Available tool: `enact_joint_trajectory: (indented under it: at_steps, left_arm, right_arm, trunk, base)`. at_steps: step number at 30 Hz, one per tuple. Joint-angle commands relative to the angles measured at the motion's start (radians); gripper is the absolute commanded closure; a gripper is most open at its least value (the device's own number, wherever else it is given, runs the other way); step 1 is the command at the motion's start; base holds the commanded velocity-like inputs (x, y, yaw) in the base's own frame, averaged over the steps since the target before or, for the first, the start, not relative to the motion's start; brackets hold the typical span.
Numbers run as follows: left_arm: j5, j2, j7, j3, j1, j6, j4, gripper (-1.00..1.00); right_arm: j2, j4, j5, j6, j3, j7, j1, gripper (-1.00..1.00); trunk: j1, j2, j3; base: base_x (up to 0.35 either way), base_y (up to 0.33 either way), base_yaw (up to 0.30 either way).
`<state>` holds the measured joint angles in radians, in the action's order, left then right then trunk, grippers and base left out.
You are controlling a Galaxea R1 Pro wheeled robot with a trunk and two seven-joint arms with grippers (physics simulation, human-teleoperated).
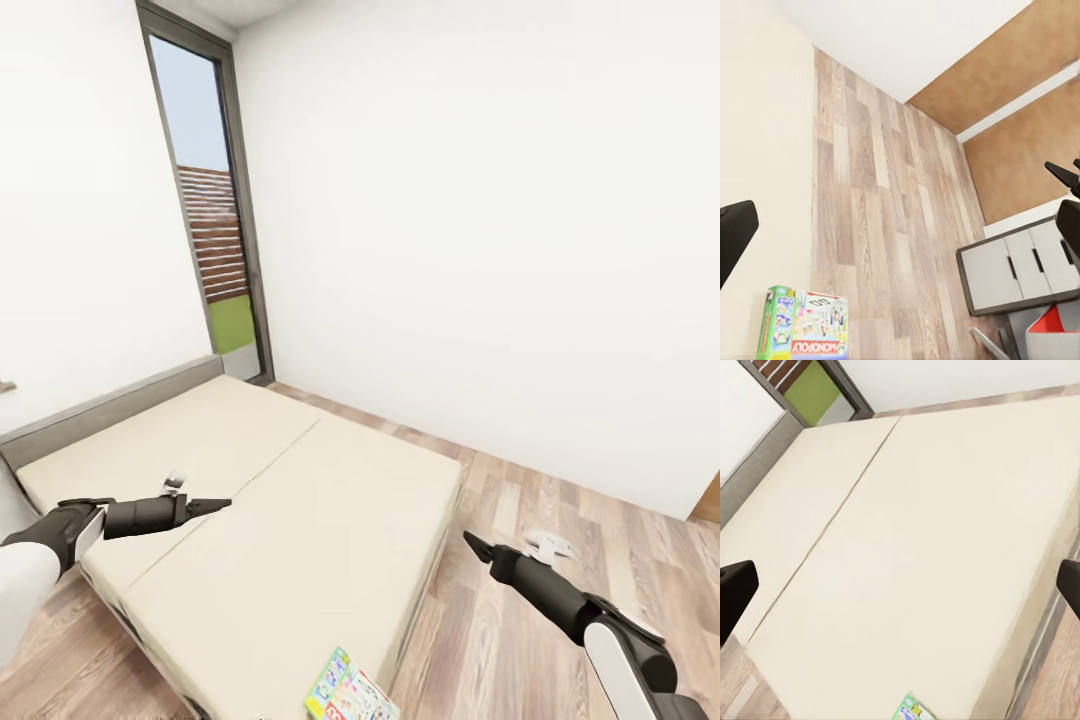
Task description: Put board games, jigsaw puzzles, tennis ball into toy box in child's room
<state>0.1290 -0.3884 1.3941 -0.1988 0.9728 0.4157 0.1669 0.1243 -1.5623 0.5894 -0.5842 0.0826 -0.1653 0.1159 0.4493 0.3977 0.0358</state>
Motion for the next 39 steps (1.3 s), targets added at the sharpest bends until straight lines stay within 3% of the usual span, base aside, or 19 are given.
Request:
enact_joint_trajectory:
  at_steps: [1, 25, 39]
  left_arm:
    - [0.011, 0.001, 0.005, -0.008, 0.001, 0.011, 0.000, -1.00]
    - [0.010, 0.002, 0.004, -0.009, 0.001, 0.010, 0.000, -1.00]
    - [0.012, 0.003, 0.005, -0.008, 0.000, 0.009, 0.000, -1.00]
  right_arm:
    - [-0.001, -0.001, 0.001, -0.006, 0.002, -0.003, 0.001, -1.00]
    - [-0.002, 0.001, 0.002, -0.006, 0.002, -0.003, 0.001, -1.00]
    - [-0.003, 0.001, 0.002, -0.006, 0.002, -0.003, 0.001, -1.00]
  trunk:
    - [0.001, 0.002, 0.001]
    - [0.001, 0.002, -0.022]
    - [0.001, 0.002, -0.023]
  base:
    - [0.001, -0.156, 0.242]
    - [0.001, -0.075, 0.237]
    - [0.050, -0.039, 0.037]
